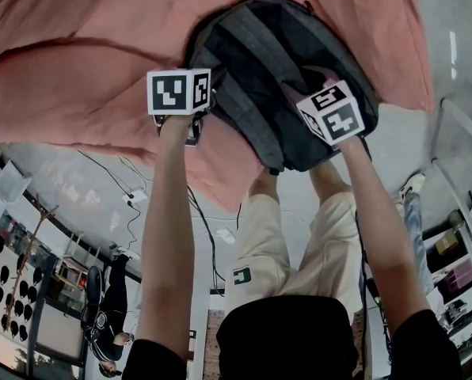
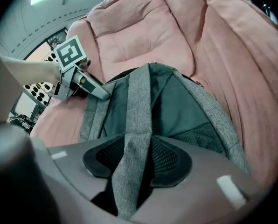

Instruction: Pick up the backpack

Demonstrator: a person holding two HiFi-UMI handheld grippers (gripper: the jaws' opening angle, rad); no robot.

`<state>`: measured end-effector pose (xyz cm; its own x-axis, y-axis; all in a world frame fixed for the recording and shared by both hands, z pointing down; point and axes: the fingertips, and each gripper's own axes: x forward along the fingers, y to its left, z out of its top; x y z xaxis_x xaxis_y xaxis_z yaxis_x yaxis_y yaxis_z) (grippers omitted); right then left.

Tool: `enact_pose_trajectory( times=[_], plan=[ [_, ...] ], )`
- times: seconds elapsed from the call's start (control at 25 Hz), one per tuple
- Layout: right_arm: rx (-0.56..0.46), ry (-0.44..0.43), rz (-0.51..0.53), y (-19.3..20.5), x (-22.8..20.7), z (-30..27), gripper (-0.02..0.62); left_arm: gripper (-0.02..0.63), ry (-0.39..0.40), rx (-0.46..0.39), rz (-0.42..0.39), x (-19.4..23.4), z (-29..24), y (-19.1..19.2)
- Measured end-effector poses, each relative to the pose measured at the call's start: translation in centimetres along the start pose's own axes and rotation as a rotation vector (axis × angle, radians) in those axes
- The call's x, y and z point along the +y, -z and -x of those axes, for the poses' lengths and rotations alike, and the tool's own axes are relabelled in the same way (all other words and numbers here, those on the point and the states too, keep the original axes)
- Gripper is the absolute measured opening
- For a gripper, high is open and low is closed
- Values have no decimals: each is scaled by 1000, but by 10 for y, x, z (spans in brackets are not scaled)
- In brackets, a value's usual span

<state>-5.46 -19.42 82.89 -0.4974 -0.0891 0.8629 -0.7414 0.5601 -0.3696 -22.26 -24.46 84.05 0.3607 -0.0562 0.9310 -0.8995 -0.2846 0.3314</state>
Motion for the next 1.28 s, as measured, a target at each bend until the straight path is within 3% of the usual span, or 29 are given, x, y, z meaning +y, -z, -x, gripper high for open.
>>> enact_pose_trajectory(
  times=[0.2,0.68,1.04,1.28],
  plan=[
    [13,4,16,3,0,2,123,296,-6,0,-18,-1,0,0],
    [-16,19,-9,2,0,14,48,265,-7,-36,-65,-6,4,0],
    [-31,12,-31,0,23,36,43,261,32,-73,-57,-16,29,6],
    [-61,-5,-37,1,12,44,43,253,59,-78,-40,-31,34,1]
  ],
)
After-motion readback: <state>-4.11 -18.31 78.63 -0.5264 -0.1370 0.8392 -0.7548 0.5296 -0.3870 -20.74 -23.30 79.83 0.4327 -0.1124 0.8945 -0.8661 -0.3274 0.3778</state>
